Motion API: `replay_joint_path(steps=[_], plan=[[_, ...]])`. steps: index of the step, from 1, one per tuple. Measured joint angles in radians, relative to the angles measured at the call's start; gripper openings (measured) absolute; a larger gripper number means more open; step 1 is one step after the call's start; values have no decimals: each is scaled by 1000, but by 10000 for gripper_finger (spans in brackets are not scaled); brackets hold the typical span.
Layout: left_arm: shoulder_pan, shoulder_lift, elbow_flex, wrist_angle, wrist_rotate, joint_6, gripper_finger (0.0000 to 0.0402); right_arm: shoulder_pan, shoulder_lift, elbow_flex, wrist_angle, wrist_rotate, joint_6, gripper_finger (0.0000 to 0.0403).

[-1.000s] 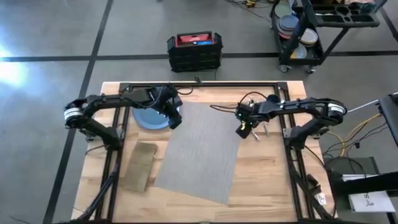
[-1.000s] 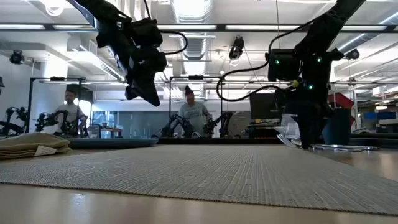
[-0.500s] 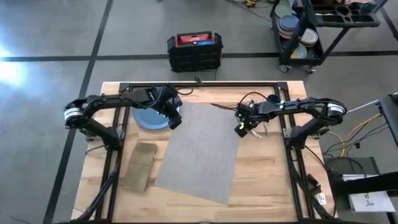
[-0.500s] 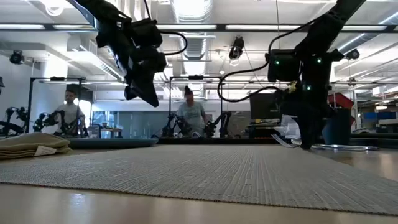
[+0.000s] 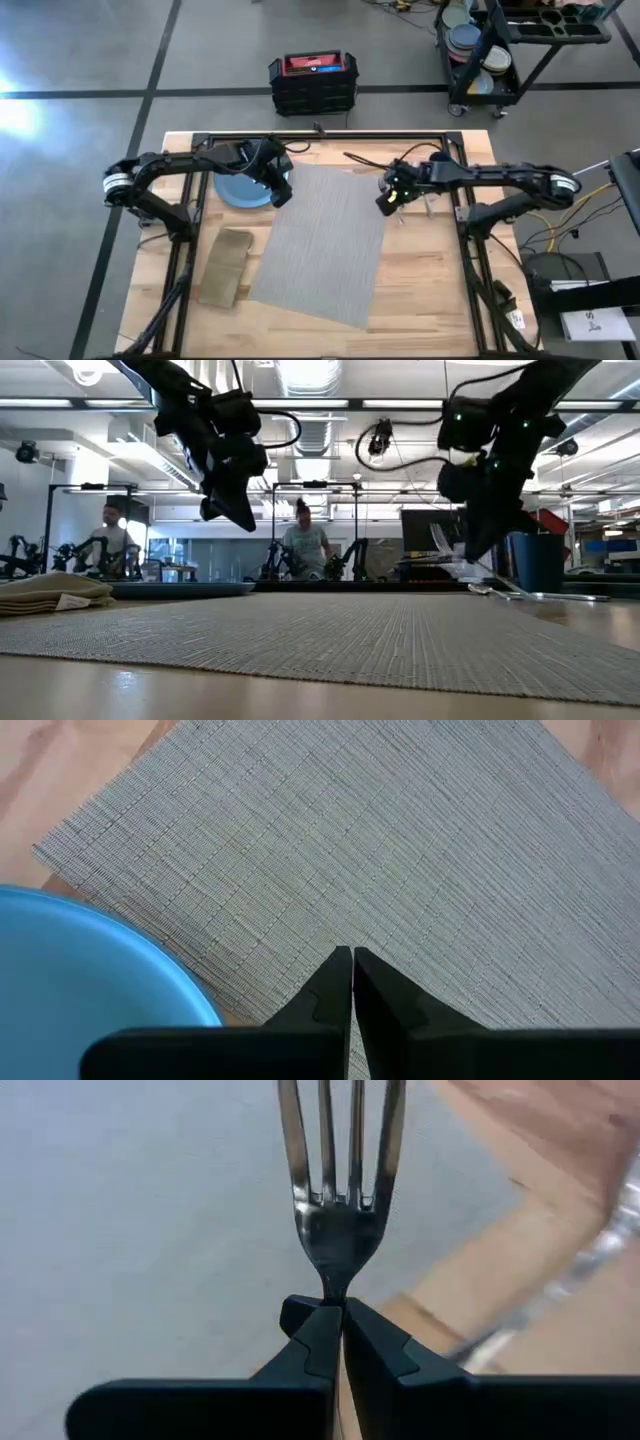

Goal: Set table place
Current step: Put the silver fork on the brown table napkin

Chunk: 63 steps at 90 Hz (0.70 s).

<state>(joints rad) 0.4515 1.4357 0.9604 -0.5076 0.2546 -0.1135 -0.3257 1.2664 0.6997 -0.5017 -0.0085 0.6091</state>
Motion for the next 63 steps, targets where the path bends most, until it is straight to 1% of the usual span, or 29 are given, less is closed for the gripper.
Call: replay_joint_path(steps=[12, 19, 27, 32, 49, 63], plan=[[0, 0, 8, -5, 11, 0, 0, 71, -1, 34, 68, -1, 38, 0], [0, -2, 30, -3, 60, 17, 0, 113, 25, 71, 99, -1, 48, 0], [0, -6, 72, -4, 133, 50, 0, 150, 73, 123, 96, 6, 46, 0], [-1, -7, 104, -2, 160, 63, 0, 161, 103, 150, 97, 8, 34, 0], [-1, -9, 192, 1, 173, 78, 0, 136, 211, 177, 43, 37, 19, 0], [-1, -9, 207, 0, 173, 93, 0, 100, 302, 166, 45, 37, -13, 1]])
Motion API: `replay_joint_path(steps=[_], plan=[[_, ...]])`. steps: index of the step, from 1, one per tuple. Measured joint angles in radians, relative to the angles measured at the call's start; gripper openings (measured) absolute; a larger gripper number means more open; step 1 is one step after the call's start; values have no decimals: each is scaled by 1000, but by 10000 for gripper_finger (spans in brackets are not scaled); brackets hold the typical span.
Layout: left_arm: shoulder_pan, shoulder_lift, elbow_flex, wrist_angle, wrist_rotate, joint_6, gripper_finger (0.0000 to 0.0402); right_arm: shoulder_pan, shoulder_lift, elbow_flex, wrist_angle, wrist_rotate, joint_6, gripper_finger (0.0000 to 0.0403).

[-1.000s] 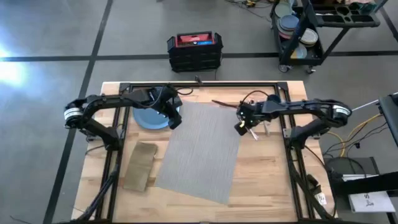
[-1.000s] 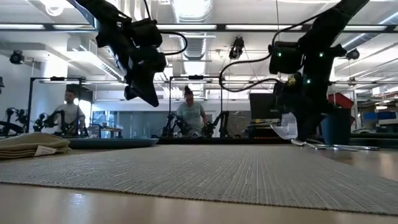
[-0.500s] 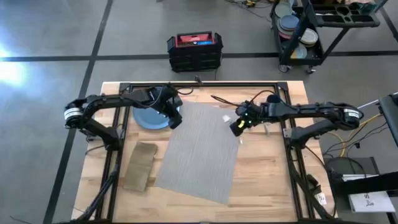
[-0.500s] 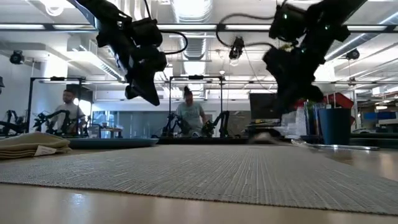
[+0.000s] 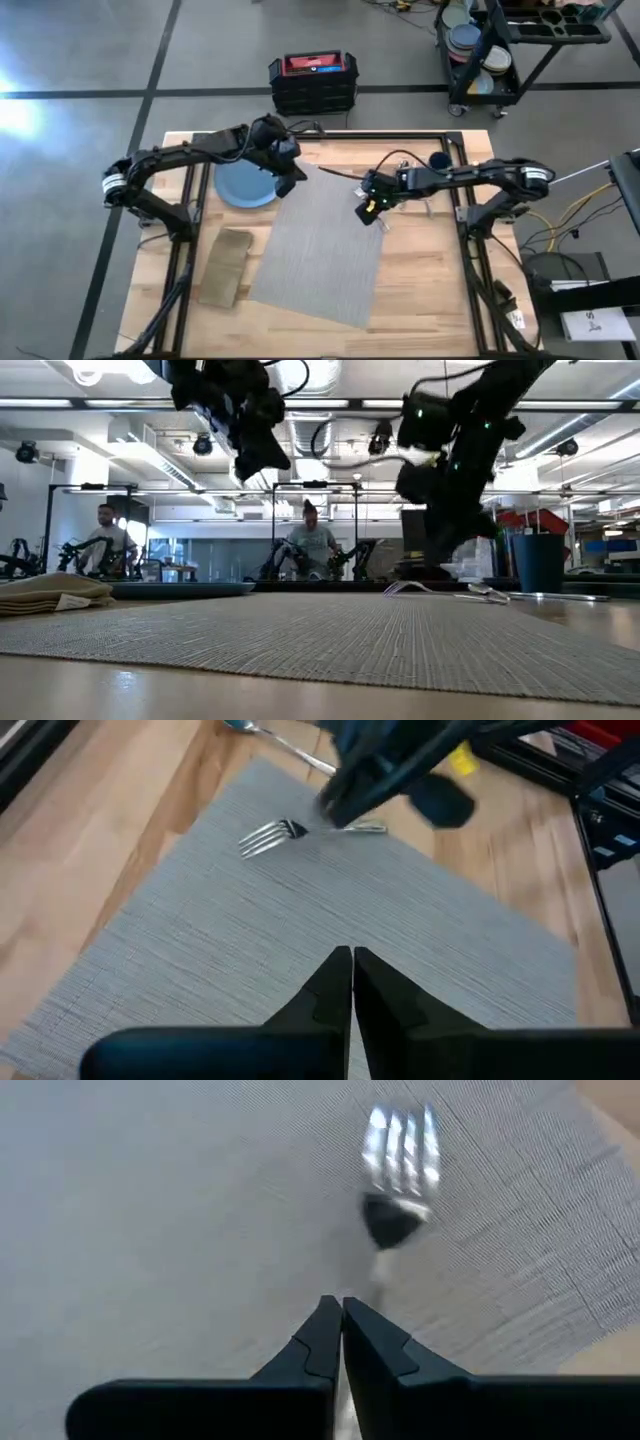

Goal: Set table place
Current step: Put the silver fork on the brown table napkin

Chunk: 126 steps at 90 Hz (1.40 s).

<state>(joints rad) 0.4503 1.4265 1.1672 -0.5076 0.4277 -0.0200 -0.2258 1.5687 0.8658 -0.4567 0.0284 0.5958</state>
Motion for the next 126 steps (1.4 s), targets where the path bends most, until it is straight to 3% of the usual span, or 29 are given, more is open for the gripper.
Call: replay_joint_path(steps=[12, 25, 43, 59, 71, 88, 126], plan=[[0, 0, -23, -5, 0, 0, 0, -9, 52, 6, 22, -3, -75, 27], [-3, 0, -45, -16, 0, -6, 0, -9, 70, 13, 45, -6, -91, 95], [-5, 0, -61, -28, 1, -7, 0, -40, 70, 13, 81, 3, -38, 202], [-5, 0, -64, -27, 1, -7, 0, -80, 39, 13, 103, -40, 64, 252], [-5, 0, -64, -29, 1, -5, 0, -80, -28, 15, 144, -32, 67, 257], [-5, 0, -65, -31, 1, 9, 0, -109, -49, 15, 92, 39, -11, 234], [-5, 0, -65, -35, 1, 16, 0, -159, 46, 13, 75, -8, -143, 206]])
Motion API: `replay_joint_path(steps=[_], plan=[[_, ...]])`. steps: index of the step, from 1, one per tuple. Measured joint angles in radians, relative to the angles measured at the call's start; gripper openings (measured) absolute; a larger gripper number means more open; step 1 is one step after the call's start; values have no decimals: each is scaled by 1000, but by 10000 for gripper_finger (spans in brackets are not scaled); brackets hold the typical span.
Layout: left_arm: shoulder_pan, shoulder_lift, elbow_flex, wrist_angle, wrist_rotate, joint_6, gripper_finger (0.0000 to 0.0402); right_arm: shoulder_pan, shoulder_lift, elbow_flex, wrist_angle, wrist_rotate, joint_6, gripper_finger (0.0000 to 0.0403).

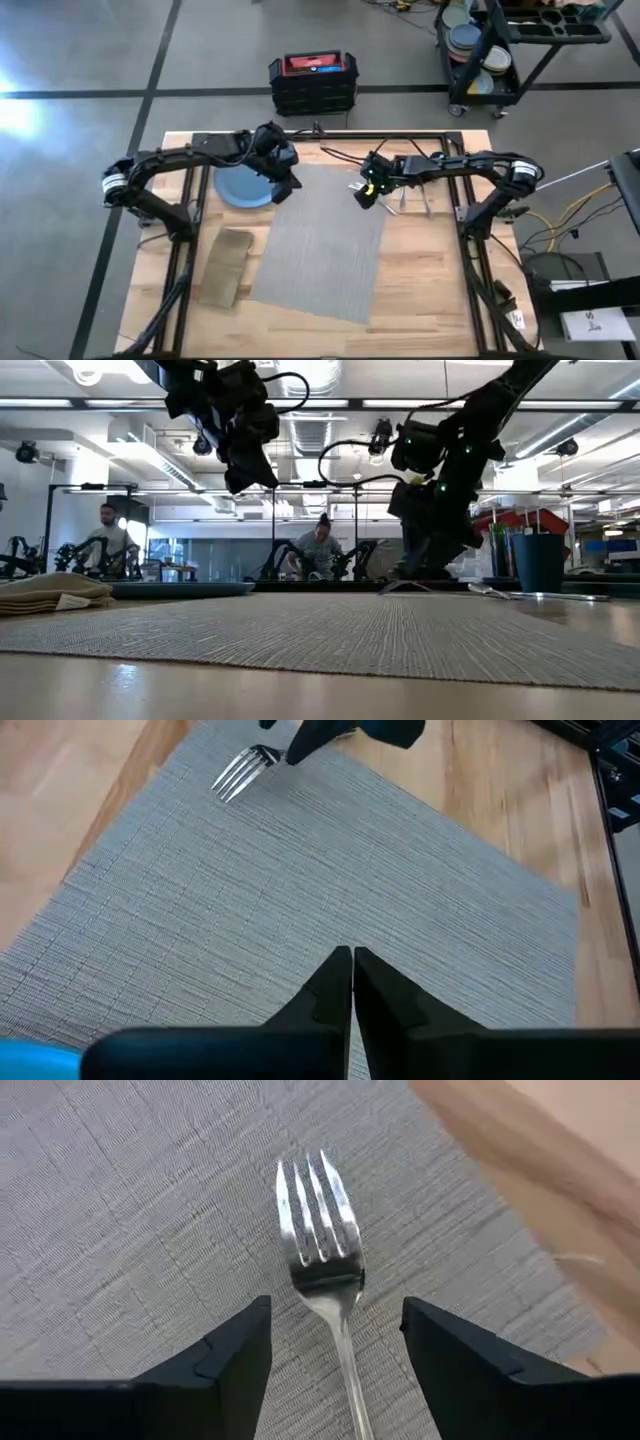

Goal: Set table place
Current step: Put the silver fork on the brown table napkin

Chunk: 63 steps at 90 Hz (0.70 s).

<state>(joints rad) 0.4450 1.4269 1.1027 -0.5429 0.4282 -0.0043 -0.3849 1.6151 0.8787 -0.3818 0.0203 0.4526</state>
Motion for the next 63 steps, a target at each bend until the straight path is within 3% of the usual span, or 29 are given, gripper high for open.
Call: replay_joint_path(steps=[28, 36, 48, 63], plan=[[0, 0, 0, -2, 0, 21, 0, 0, 62, 0, 45, -8, 2, 195], [0, 0, -1, -3, 0, 21, 0, 0, 76, 0, 59, 18, 15, 147], [0, 0, -7, -3, 0, 22, 0, -1, 99, 1, 80, 41, 17, 27], [0, 0, -14, -6, 0, 21, 0, -1, 89, 0, 88, 42, 39, 3]])
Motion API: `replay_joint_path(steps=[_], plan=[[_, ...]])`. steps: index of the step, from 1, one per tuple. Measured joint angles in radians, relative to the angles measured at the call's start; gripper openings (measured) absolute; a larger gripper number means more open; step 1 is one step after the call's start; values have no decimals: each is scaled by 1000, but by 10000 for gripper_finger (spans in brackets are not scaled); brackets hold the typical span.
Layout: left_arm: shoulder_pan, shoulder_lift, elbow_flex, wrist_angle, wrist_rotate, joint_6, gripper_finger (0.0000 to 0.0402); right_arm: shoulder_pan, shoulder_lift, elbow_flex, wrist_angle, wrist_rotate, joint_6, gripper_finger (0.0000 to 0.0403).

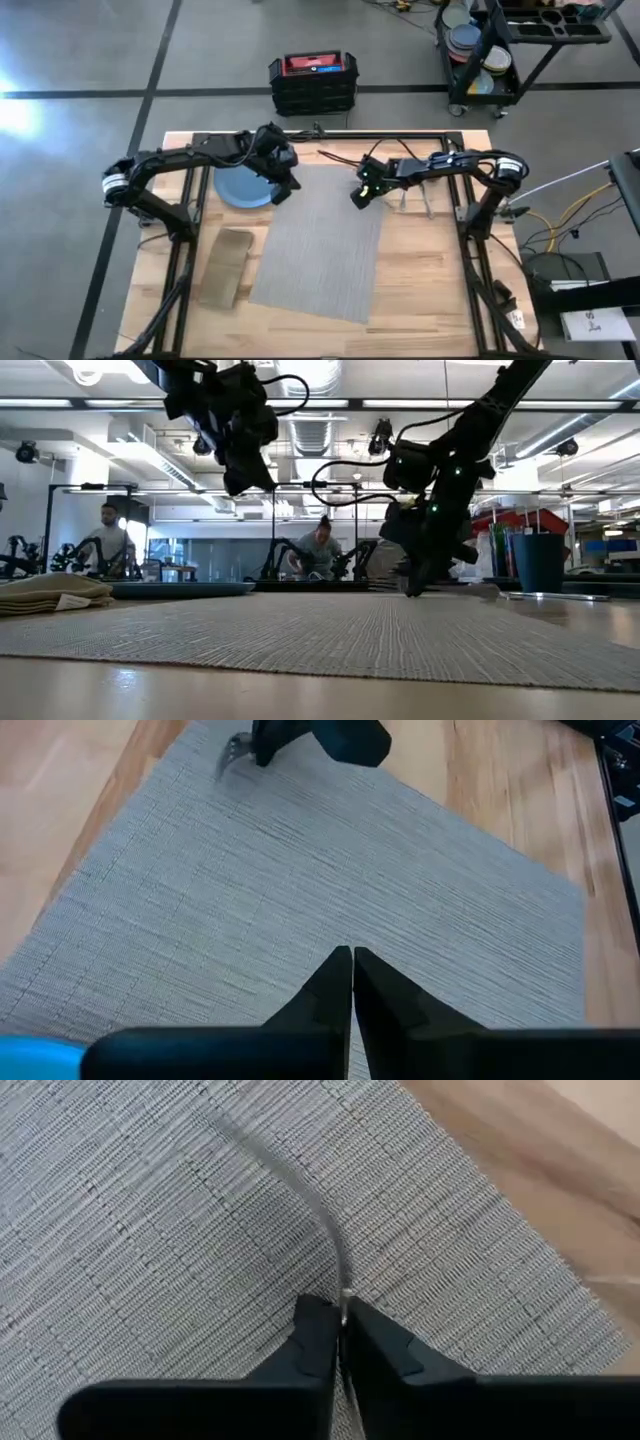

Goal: Set table place
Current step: Put the silver fork on the brown table napkin

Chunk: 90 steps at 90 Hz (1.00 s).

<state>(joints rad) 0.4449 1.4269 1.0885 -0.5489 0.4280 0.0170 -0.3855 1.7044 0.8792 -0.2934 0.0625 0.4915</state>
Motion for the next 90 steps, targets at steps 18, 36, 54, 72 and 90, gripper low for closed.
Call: replay_joint_path(steps=[18, 36, 54, 72, 90], plan=[[0, 0, -1, 3, 0, 0, 0, 5, -93, -1, 0, -46, 6, 1], [0, -5, 7, 6, 8, -1, 0, 43, -183, -1, 11, -110, 37, 1], [0, -32, 90, 18, 89, 0, 0, 152, -203, -1, 88, -120, 124, 0], [-13, -56, 201, 63, 141, 1, 0, 253, -155, 0, 232, -123, 222, 0], [-82, -56, 261, 129, 142, 31, 0, 279, -47, 112, 234, -146, 215, 0]])
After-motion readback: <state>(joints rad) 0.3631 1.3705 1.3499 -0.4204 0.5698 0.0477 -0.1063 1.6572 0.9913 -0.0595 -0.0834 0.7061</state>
